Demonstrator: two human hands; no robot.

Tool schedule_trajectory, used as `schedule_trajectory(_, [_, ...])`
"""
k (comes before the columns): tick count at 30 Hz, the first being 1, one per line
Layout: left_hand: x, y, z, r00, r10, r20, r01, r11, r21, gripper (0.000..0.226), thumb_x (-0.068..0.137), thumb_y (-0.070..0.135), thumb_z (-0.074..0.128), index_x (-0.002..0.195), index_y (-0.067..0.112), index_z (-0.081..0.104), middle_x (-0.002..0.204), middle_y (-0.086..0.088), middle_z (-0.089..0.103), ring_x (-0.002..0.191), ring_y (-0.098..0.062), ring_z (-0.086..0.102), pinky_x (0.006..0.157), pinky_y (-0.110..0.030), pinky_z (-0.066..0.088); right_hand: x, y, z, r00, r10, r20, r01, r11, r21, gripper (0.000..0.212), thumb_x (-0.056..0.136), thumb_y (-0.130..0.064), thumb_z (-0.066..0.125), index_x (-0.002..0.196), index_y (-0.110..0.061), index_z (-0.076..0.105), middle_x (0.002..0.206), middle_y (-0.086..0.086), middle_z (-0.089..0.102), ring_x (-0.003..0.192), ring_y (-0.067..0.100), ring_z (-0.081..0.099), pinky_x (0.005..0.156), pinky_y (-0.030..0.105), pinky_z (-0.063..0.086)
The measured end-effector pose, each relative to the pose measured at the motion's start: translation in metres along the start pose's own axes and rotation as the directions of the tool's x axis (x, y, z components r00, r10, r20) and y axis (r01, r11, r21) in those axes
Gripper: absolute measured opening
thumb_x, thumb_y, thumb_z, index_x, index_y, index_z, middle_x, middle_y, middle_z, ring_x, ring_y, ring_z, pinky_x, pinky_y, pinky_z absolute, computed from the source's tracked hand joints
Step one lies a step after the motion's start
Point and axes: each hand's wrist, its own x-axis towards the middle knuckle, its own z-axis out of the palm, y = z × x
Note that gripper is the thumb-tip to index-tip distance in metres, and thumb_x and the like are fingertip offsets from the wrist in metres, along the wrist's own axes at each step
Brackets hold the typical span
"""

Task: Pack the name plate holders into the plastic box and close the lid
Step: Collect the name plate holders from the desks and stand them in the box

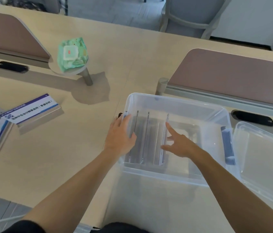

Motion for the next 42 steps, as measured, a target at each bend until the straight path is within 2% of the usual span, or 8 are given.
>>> schedule_trajectory(2, [-0.001, 0.005, -0.004, 1.0, 0.008, 0.001, -0.008, 1.0, -0.003, 0.065, 0.09, 0.021, 0.059, 0.149, 0.021, 0.032, 0.155, -0.002, 0.034, 0.146, -0.027, 0.021, 0.117, -0.037, 0.023, 0.0, 0.004, -0.004, 0.999, -0.005, 0.048, 0.003, 0.999, 0.051, 0.105, 0.085, -0.053, 0.069, 0.148, -0.056, -0.015, 0.151, -0.004, 0.049, 0.129, 0.027, 0.056, 0.109, 0.043, 0.044])
schedule_trajectory(5, [-0.002, 0.009, -0.006, 1.0, 0.0, -0.01, 0.0, 1.0, 0.002, 0.061, 0.088, 0.017, 0.06, 0.145, 0.021, 0.037, 0.148, -0.002, 0.041, 0.136, -0.028, 0.033, 0.113, -0.036, 0.029, 0.0, 0.003, -0.003, 0.995, -0.035, 0.095, 0.031, 0.998, 0.047, 0.111, 0.083, -0.052, 0.073, 0.148, -0.056, -0.016, 0.152, -0.003, 0.047, 0.122, 0.025, 0.062, 0.109, 0.044, 0.044])
schedule_trajectory(10, [-0.003, 0.009, -0.004, 0.999, -0.044, 0.002, 0.044, 0.999, -0.013, 0.063, 0.088, 0.018, 0.06, 0.145, 0.028, 0.034, 0.146, 0.001, 0.043, 0.135, -0.027, 0.033, 0.104, -0.035, 0.036, -0.002, -0.007, 0.004, 0.984, -0.096, 0.15, 0.099, 0.995, -0.014, 0.114, 0.081, -0.057, 0.072, 0.149, -0.054, -0.019, 0.149, -0.007, 0.049, 0.117, 0.02, 0.065, 0.109, 0.039, 0.043])
schedule_trajectory(23, [-0.001, 0.006, -0.001, 0.998, -0.068, 0.002, 0.068, 0.997, -0.044, 0.071, 0.088, 0.019, 0.06, 0.151, 0.027, 0.027, 0.147, 0.001, 0.044, 0.14, -0.026, 0.031, 0.111, -0.04, 0.035, 0.004, -0.017, 0.011, 0.988, -0.102, 0.115, 0.102, 0.995, 0.01, 0.114, 0.083, -0.055, 0.071, 0.15, -0.049, -0.02, 0.152, -0.005, 0.046, 0.124, 0.024, 0.061, 0.111, 0.044, 0.038])
schedule_trajectory(31, [-0.001, 0.003, 0.0, 0.999, -0.051, 0.0, 0.051, 0.998, -0.036, 0.071, 0.087, 0.019, 0.061, 0.15, 0.027, 0.027, 0.148, 0.001, 0.044, 0.138, -0.027, 0.033, 0.111, -0.04, 0.036, 0.003, -0.02, 0.013, 0.991, -0.092, 0.102, 0.09, 0.996, 0.03, 0.112, 0.084, -0.054, 0.071, 0.15, -0.049, -0.019, 0.152, -0.004, 0.046, 0.128, 0.025, 0.057, 0.115, 0.045, 0.033])
schedule_trajectory(39, [-0.002, 0.005, -0.001, 0.999, -0.05, -0.003, 0.05, 0.998, -0.022, 0.071, 0.087, 0.019, 0.059, 0.15, 0.026, 0.028, 0.143, -0.002, 0.047, 0.136, -0.028, 0.032, 0.109, -0.04, 0.036, 0.0, -0.02, 0.012, 0.991, -0.097, 0.097, 0.093, 0.995, 0.046, 0.107, 0.087, -0.055, 0.067, 0.15, -0.05, -0.019, 0.151, -0.005, 0.047, 0.125, 0.023, 0.06, 0.114, 0.044, 0.036])
schedule_trajectory(41, [-0.001, 0.006, 0.0, 0.999, -0.038, 0.002, 0.038, 0.996, 0.085, 0.068, 0.087, 0.023, 0.06, 0.149, 0.024, 0.029, 0.143, -0.008, 0.044, 0.139, -0.032, 0.027, 0.114, -0.044, 0.03, 0.0, -0.021, 0.012, 0.991, -0.097, 0.093, 0.093, 0.994, 0.051, 0.106, 0.088, -0.053, 0.067, 0.151, -0.048, -0.018, 0.152, -0.004, 0.046, 0.127, 0.024, 0.059, 0.114, 0.044, 0.035])
schedule_trajectory(42, [-0.001, 0.006, 0.002, 0.999, 0.034, -0.008, -0.031, 0.971, 0.238, 0.066, 0.087, 0.028, 0.06, 0.147, 0.023, 0.033, 0.146, -0.012, 0.04, 0.14, -0.035, 0.024, 0.117, -0.048, 0.024, -0.001, -0.021, 0.012, 0.991, -0.096, 0.089, 0.091, 0.994, 0.054, 0.105, 0.088, -0.053, 0.067, 0.151, -0.048, -0.018, 0.152, -0.004, 0.046, 0.128, 0.024, 0.058, 0.114, 0.044, 0.035])
